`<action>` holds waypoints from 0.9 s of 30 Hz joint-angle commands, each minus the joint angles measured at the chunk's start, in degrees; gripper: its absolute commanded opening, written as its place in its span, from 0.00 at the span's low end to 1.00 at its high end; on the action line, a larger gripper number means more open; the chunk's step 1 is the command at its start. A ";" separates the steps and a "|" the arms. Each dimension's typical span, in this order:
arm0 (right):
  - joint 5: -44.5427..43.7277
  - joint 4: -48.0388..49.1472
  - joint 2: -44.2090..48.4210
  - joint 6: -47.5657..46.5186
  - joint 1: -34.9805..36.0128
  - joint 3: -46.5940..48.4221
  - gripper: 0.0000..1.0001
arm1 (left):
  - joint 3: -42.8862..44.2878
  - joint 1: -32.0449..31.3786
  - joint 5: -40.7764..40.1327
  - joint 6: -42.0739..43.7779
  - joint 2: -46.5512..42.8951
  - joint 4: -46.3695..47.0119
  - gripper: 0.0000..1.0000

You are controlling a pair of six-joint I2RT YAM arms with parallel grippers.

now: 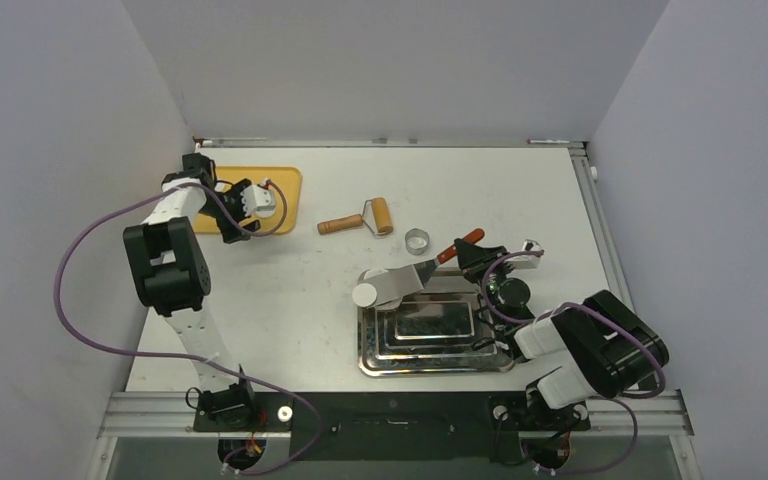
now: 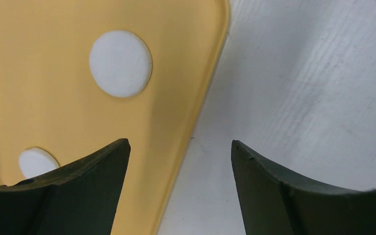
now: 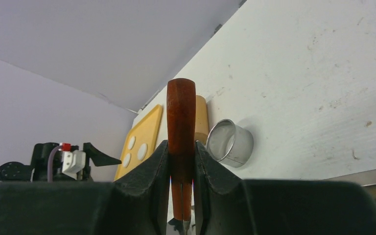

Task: Roll out the dumpling wrappers from the dough
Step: Move the plate to the center of the board.

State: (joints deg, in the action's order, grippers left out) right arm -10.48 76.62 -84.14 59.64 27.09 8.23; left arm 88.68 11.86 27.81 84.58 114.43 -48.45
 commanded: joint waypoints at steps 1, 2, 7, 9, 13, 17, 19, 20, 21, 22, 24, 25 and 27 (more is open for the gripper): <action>1.69 11.92 -1.45 1.46 -0.08 1.26 0.08 | 3.60 -0.51 2.06 5.53 3.12 1.70 0.73; 2.16 12.40 -1.86 1.69 -0.11 0.88 0.08 | 3.82 -0.44 2.09 5.71 3.84 1.58 0.73; 3.07 14.89 -3.30 2.53 -0.11 0.98 0.08 | 3.68 -0.27 0.35 7.20 6.37 4.70 0.73; 3.47 14.01 -2.62 2.23 -0.03 1.82 0.08 | 6.05 -0.65 -0.13 8.33 8.33 2.06 0.72; 3.31 9.95 0.20 0.86 0.24 2.91 0.08 | 8.96 -0.97 -0.57 6.11 9.93 3.04 0.72; 2.96 9.38 1.40 0.80 0.24 2.79 0.08 | 10.68 -1.34 -1.76 7.80 11.60 -0.64 0.69; 2.64 9.34 1.62 0.92 0.24 2.83 0.08 | 10.77 -1.39 -2.41 7.90 12.55 -1.87 0.65; 2.66 9.30 1.69 0.78 0.24 3.04 0.08 | 10.62 -1.39 -2.87 8.02 12.83 -2.28 0.63; 2.72 9.15 1.76 0.74 0.24 3.29 0.08 | 10.43 -1.40 -3.26 8.04 12.97 -2.61 0.60; 2.79 8.79 1.97 0.59 0.24 3.48 0.08 | 10.26 -1.38 -3.61 8.10 12.96 -3.14 0.57; 2.90 7.77 2.53 0.18 0.24 3.99 0.08 | 9.88 -1.40 -4.58 8.28 12.81 -4.24 0.46; 2.79 7.30 2.90 -0.01 0.24 4.19 0.08 | 9.58 -1.46 -5.19 8.35 12.64 -4.79 0.41; 2.56 6.70 3.53 -0.30 0.24 4.33 0.08 | 8.31 -1.65 -6.64 8.41 11.92 -5.59 0.31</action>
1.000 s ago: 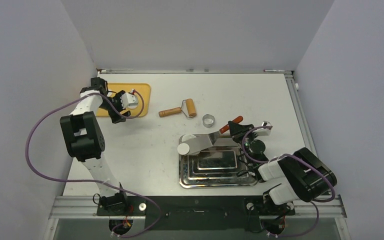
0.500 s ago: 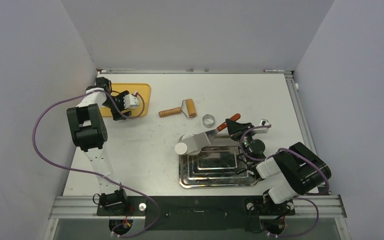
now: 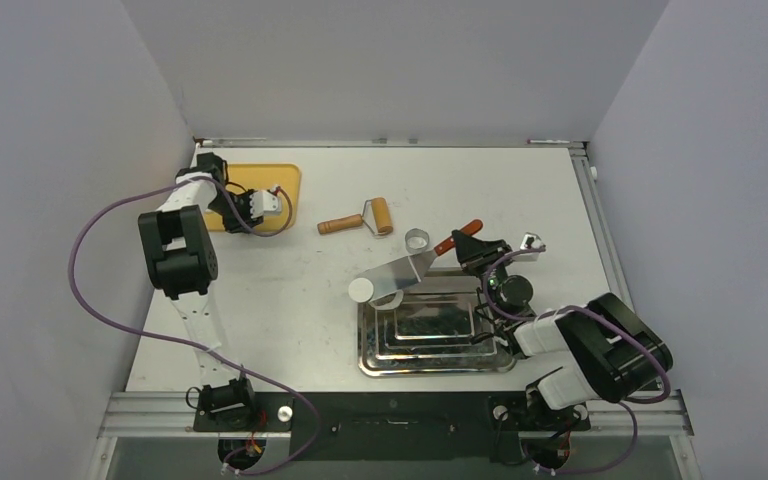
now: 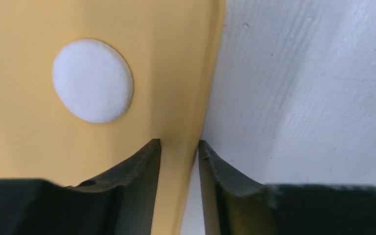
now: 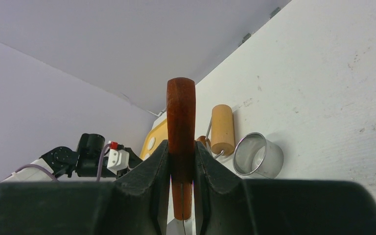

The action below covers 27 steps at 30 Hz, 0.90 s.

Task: Roll out the dumpling wrappers from the dough
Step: Move the plate to the center of the board, then place the dumpling wrapper on the plate.

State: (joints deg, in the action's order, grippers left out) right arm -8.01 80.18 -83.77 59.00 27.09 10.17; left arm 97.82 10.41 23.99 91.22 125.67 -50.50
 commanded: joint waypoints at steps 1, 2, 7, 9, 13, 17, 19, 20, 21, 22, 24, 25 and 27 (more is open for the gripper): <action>-0.18 2.93 3.49 0.20 0.20 2.39 0.08 | -2.09 -0.67 -3.75 1.85 -0.17 -3.84 0.25; -0.48 2.61 3.80 0.15 0.16 2.46 0.08 | -3.72 -1.23 -4.40 1.79 -1.14 -4.02 0.22; -1.42 2.11 4.15 0.20 0.07 3.04 0.08 | -17.41 -5.85 -7.76 0.18 -8.41 -3.80 0.08; -1.49 2.16 3.78 0.23 0.06 3.69 0.08 | -22.95 -7.25 -9.25 -1.13 -11.20 -2.48 0.06; -1.90 2.15 2.57 0.08 0.13 5.48 0.08 | -28.81 -8.66 -9.00 -4.69 -14.97 -4.93 0.05; -2.76 1.29 0.77 -0.69 0.43 8.67 0.08 | -35.90 -9.88 -6.41 -5.83 -21.18 -5.89 0.05; -3.08 0.69 -1.52 -1.43 1.17 11.37 0.08 | -39.29 -12.18 -5.14 -5.78 -24.22 -6.07 0.05; -3.30 0.81 -2.80 -1.97 1.79 12.76 0.08 | -40.74 -13.24 -4.67 -5.92 -25.26 -6.27 0.05; -3.59 0.96 -4.54 -2.50 2.46 14.15 0.08 | -42.10 -14.16 -4.46 -6.08 -26.13 -6.50 0.05; -3.72 1.25 -6.54 -2.71 3.28 15.78 0.08 | -43.36 -15.11 -4.34 -6.51 -26.67 -6.49 0.05; -3.83 2.94 -10.80 -2.71 4.45 19.07 0.08 | -45.39 -16.35 -4.84 -7.52 -27.23 -5.93 0.05; -3.93 3.87 -12.74 -2.79 5.06 20.69 0.08 | -46.19 -16.55 -4.72 -7.84 -27.49 -5.63 0.05; -4.42 4.13 -15.97 -3.03 6.00 24.09 0.08 | -47.66 -16.56 -4.13 -8.08 -27.96 -5.58 0.05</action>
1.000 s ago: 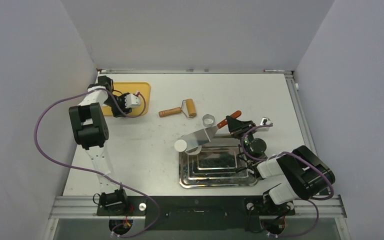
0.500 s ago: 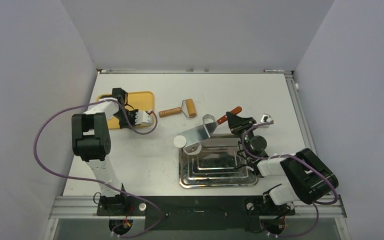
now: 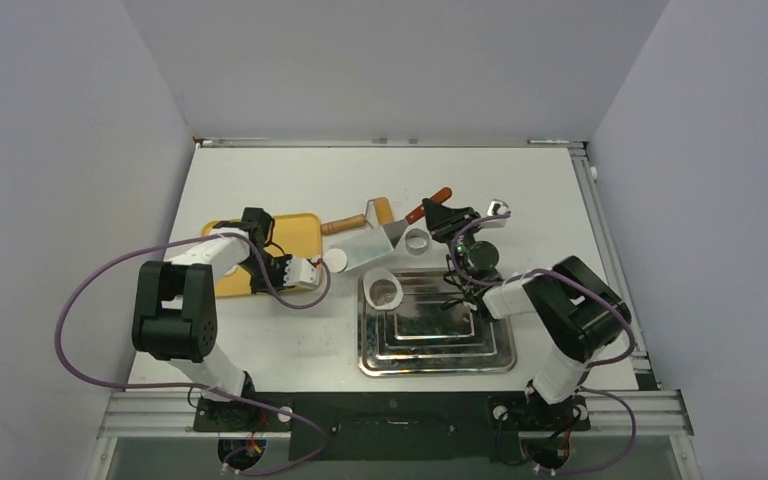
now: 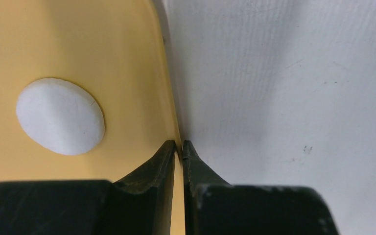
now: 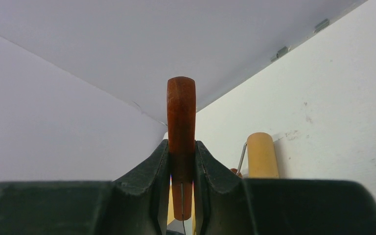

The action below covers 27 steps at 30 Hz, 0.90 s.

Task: Roll out the dumpling wrappers from the dough
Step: Place the dumpling wrapper on the plate.

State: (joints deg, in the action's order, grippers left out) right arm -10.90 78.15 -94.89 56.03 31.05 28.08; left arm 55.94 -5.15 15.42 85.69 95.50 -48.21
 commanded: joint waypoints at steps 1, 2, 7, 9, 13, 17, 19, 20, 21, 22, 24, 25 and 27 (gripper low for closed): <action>-1.73 6.08 -6.33 -0.23 2.52 7.75 0.08 | -6.56 -1.13 4.81 -2.47 1.84 -7.87 0.05; -2.02 6.05 -7.83 -0.51 3.02 9.37 0.08 | -7.32 -1.29 5.03 -2.28 1.45 -7.93 0.05; -2.23 4.97 -15.42 -0.88 5.11 17.96 0.08 | -11.23 -2.87 4.47 0.13 -1.93 -7.72 0.05; -2.22 3.17 -18.66 -1.06 6.22 22.22 0.08 | -11.51 -3.09 4.42 0.28 -2.61 -7.58 0.05; -2.80 -2.46 -22.54 -7.85 9.55 30.22 0.08 | -10.60 -3.37 5.04 -0.21 -3.24 -8.10 0.05; -3.65 -3.89 -26.13 -13.39 11.39 35.32 0.08 | -10.66 -3.56 4.87 0.03 -3.80 -8.31 0.05; -3.56 -3.90 -28.64 -14.76 11.85 39.56 0.08 | -10.68 -3.56 4.22 0.01 -3.83 -8.02 0.05; -3.18 -3.83 -30.05 -14.69 11.99 41.32 0.08 | -10.68 -3.55 3.87 -0.18 -3.90 -7.78 0.05; -2.65 -3.66 -31.41 -14.63 12.16 43.18 0.08 | -10.68 -3.58 3.76 -0.25 -3.99 -7.74 0.05; -2.44 -3.80 -33.01 -14.55 12.37 44.94 0.09 | -10.75 -3.61 3.88 -0.27 -4.13 -7.84 0.05; -2.62 -4.48 -34.76 -14.77 12.56 47.63 0.08 | -10.89 -3.58 4.14 -0.32 -4.54 -7.86 0.05; -2.86 -5.22 -35.35 -14.88 12.64 48.81 0.08 | -11.01 -3.62 4.31 -0.20 -4.68 -7.93 0.05; -3.15 -6.53 -36.24 -17.34 13.03 51.19 0.08 | -11.04 -3.69 4.75 -0.10 -4.88 -7.96 0.05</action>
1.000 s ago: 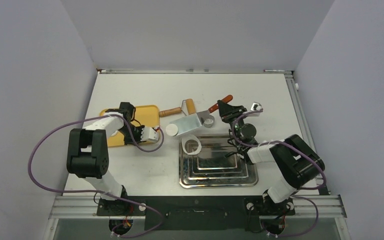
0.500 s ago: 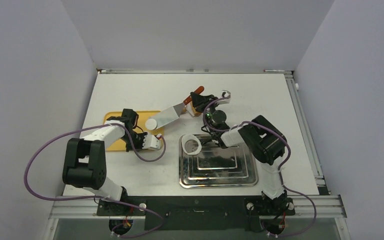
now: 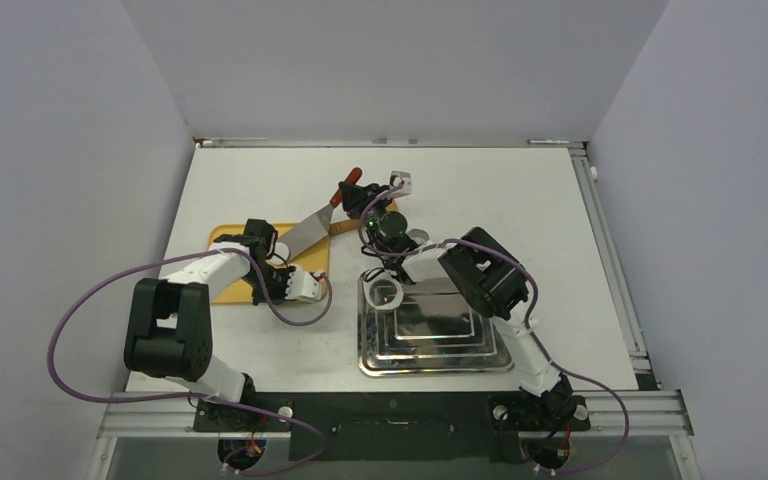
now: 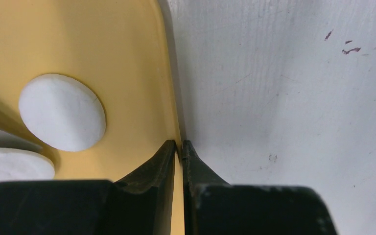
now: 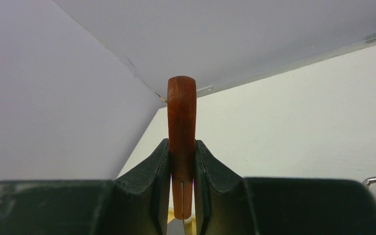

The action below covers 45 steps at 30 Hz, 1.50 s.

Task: Roll out the dumpling wrappers from the dough
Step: Place the dumpling wrapper on the plate.

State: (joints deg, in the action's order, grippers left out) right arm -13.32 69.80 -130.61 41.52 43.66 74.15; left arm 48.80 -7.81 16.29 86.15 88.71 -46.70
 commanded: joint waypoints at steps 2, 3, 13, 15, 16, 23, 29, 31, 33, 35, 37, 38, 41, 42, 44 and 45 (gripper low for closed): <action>-0.15 -0.40 -2.02 -7.14 1.40 8.23 0.08 | -3.59 -1.07 4.19 -0.79 1.91 -9.63 0.04; 0.46 -1.14 -2.64 -8.05 1.81 9.22 0.08 | -3.42 -1.13 4.34 -0.85 1.91 -9.67 0.05; 6.15 -9.71 -4.13 -26.06 5.51 17.74 0.08 | -3.36 -1.66 4.04 -1.76 0.67 -9.38 0.05; 6.50 -10.04 -3.12 -31.51 6.23 17.52 0.08 | -3.27 -1.68 3.99 -1.85 0.68 -9.38 0.04; 6.98 -10.30 -2.60 -34.21 6.66 17.38 0.08 | -3.19 -1.64 3.94 -1.96 0.57 -9.35 0.05; 9.06 -10.64 1.67 -52.19 10.04 16.16 0.08 | -2.74 -1.85 3.85 -2.71 0.57 -8.65 0.05; 6.51 -7.75 4.77 -58.87 12.02 14.84 0.08 | -2.30 -1.90 3.00 -3.33 1.87 -8.28 0.04; 6.13 -6.80 5.56 -59.86 12.21 14.42 0.08 | -2.22 -1.93 2.83 -3.59 2.14 -8.08 0.04; 6.68 -6.80 6.39 -60.08 12.18 14.37 0.08 | -2.18 -1.94 2.84 -3.71 2.33 -8.06 0.04; 7.64 -6.67 6.95 -59.79 12.17 14.34 0.08 | -1.92 -1.99 2.77 -3.81 2.64 -8.06 0.04; 8.81 -7.39 7.24 -59.32 12.11 14.52 0.08 | -1.74 -1.97 2.72 -3.96 2.75 -8.06 0.04; 8.86 -7.43 7.29 -59.46 12.22 14.46 0.08 | -1.69 -2.02 2.71 -3.91 2.78 -8.04 0.04; 6.03 -5.54 8.18 -60.89 12.37 13.61 0.08 | -1.62 -2.01 2.48 -4.04 2.46 -7.85 0.04; 4.90 -4.80 8.88 -60.86 12.24 13.07 0.08 | -1.60 -1.96 2.50 -4.11 2.37 -7.76 0.04; 1.86 -3.52 10.86 -60.90 11.94 11.94 0.08 | -1.40 -2.03 2.26 -4.41 2.41 -7.26 0.04; 0.52 -3.29 12.17 -61.08 11.96 11.44 0.08 | -1.28 -1.96 2.08 -4.63 2.55 -6.96 0.04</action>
State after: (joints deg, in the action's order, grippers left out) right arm -7.73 60.80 -126.54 -17.52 56.14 86.83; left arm 49.15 -8.97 16.47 83.09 88.75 -48.10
